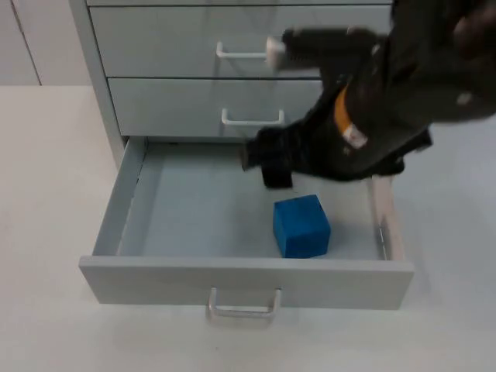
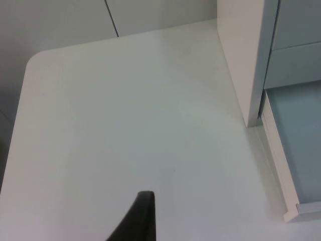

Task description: Open the drawer with the left hand, place the block into the drawer with the right hand, then close the drawer with the left hand.

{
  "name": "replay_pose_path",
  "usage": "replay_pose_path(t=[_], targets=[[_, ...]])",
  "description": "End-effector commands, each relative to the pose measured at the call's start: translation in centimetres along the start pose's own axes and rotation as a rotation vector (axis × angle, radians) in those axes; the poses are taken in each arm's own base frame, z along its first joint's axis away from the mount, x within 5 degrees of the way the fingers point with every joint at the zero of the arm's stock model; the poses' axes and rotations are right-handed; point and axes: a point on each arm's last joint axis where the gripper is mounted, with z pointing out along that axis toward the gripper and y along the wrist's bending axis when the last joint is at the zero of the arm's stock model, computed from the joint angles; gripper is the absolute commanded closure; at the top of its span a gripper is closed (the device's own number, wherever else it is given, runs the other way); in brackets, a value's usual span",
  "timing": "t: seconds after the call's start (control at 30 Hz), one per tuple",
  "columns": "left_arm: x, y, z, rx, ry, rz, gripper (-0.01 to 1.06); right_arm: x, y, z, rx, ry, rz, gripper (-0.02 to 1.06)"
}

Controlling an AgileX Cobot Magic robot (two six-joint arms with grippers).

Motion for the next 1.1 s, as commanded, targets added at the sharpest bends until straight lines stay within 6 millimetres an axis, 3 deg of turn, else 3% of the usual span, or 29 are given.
replay_pose_path(t=[0.0,0.13,0.3,0.5,0.83,1.07], targets=[[0.0,0.0,-0.1,0.004,-0.01,-0.008,0.0,-0.9,-0.1,-2.5,-0.005,-0.009,-0.011,0.27],[0.0,0.0,-0.1,0.003,-0.01,-0.007,0.0,-1.6,-0.9,-6.6,-0.005,0.026,-0.038,0.27],[0.0,0.0,-0.1,0.001,-0.01,-0.005,0.0,-1.6,-1.7,-9.3,0.003,0.075,-0.096,0.27],[0.0,0.0,-0.1,0.001,-0.01,-0.005,0.0,-0.9,-2.2,-10.1,0.003,0.1,-0.102,0.27],[0.0,0.0,-0.1,0.003,-0.01,-0.007,0.0,1.9,-3.8,-11.1,-0.004,0.153,-0.136,0.27],[0.0,0.0,-0.1,0.003,-0.01,-0.007,0.0,2.8,-5.4,-13.1,0.003,0.109,-0.145,0.27]])
